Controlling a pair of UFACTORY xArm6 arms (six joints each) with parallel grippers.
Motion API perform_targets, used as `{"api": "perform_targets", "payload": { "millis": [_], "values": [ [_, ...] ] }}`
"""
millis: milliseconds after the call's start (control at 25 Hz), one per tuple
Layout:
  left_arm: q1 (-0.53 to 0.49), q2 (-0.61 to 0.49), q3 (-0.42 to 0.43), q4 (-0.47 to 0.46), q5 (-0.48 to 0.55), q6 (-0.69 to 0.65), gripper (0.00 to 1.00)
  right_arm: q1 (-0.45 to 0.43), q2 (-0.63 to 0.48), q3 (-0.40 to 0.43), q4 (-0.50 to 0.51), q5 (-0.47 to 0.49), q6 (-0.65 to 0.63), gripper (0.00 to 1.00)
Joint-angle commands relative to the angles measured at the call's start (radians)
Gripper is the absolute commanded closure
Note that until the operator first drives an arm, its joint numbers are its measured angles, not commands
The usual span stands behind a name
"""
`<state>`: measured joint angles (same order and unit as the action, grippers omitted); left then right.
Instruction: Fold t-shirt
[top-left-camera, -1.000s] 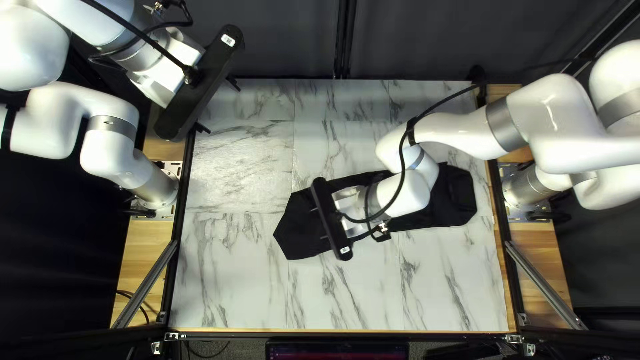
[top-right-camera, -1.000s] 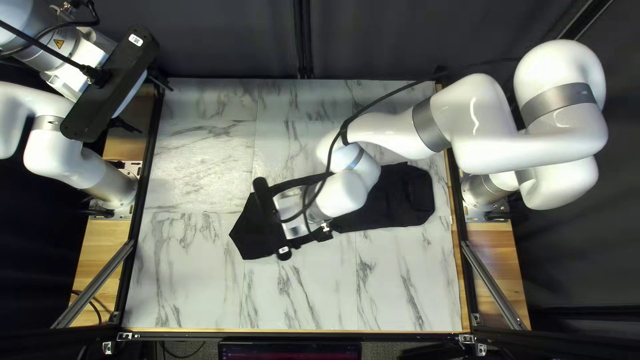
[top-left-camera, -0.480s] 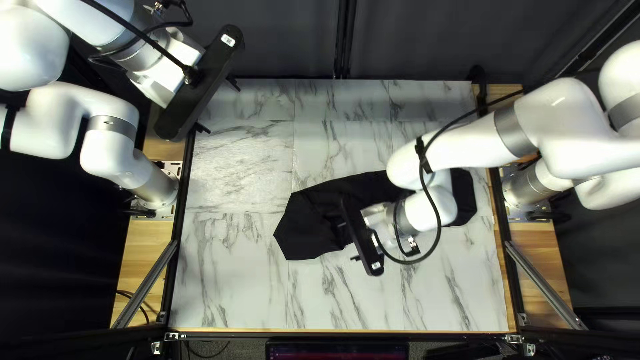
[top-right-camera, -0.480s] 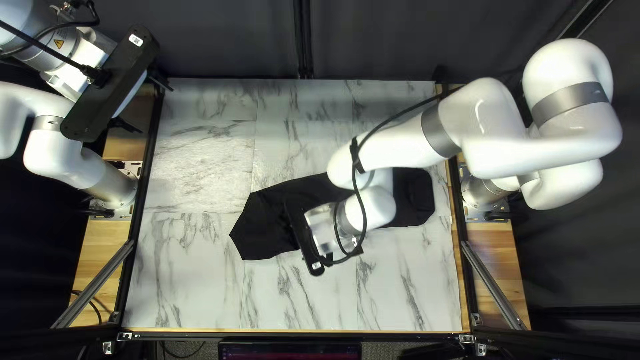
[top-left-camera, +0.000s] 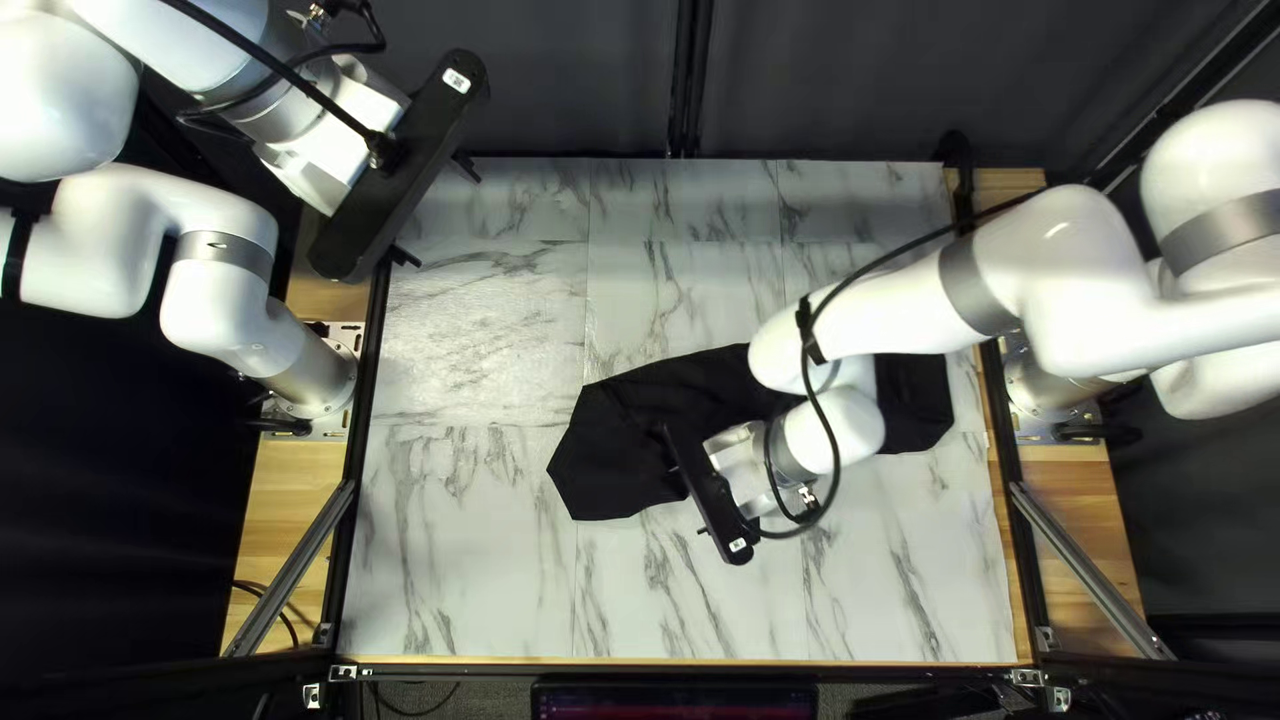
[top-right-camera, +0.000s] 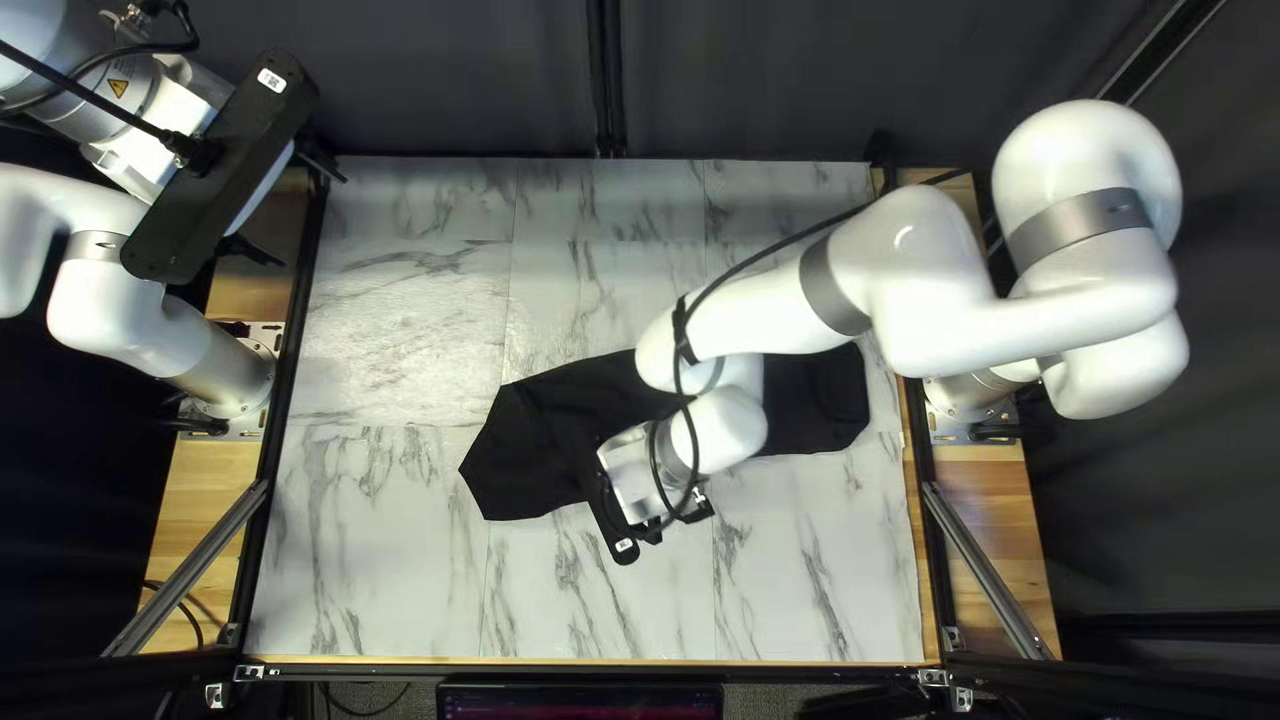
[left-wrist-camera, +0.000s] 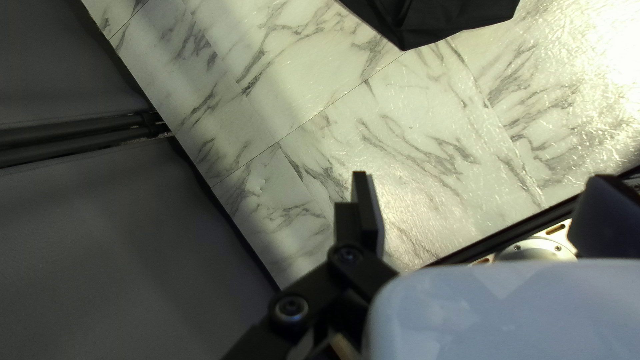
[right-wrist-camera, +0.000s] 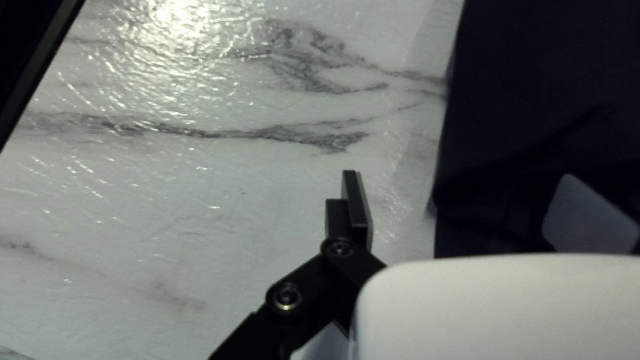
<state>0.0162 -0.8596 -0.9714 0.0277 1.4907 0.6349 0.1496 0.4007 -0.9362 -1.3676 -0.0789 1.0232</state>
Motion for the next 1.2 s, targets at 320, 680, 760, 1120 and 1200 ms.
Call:
{"api": "perform_targets", "payload": {
  "millis": [320,680,760,1120,1200],
  "values": [
    [0.0,0.0,0.0,0.0,0.0,0.0,0.0,0.023,0.025,0.051,0.648,-0.015,-0.625,1.0],
    [0.0,0.0,0.0,0.0,0.0,0.0,0.0,0.106,-0.021,-0.026,0.919,0.096,-0.884,1.0],
    [0.0,0.0,0.0,0.0,0.0,0.0,0.0,0.107,-0.042,-0.046,0.931,0.135,-0.91,1.0],
    [0.0,0.0,0.0,0.0,0.0,0.0,0.0,0.074,-0.062,-0.118,0.947,0.203,-1.0,1.0],
    [0.0,0.0,0.0,0.0,0.0,0.0,0.0,0.077,-0.048,-0.138,0.904,0.204,-0.965,1.0]
  ]
}}
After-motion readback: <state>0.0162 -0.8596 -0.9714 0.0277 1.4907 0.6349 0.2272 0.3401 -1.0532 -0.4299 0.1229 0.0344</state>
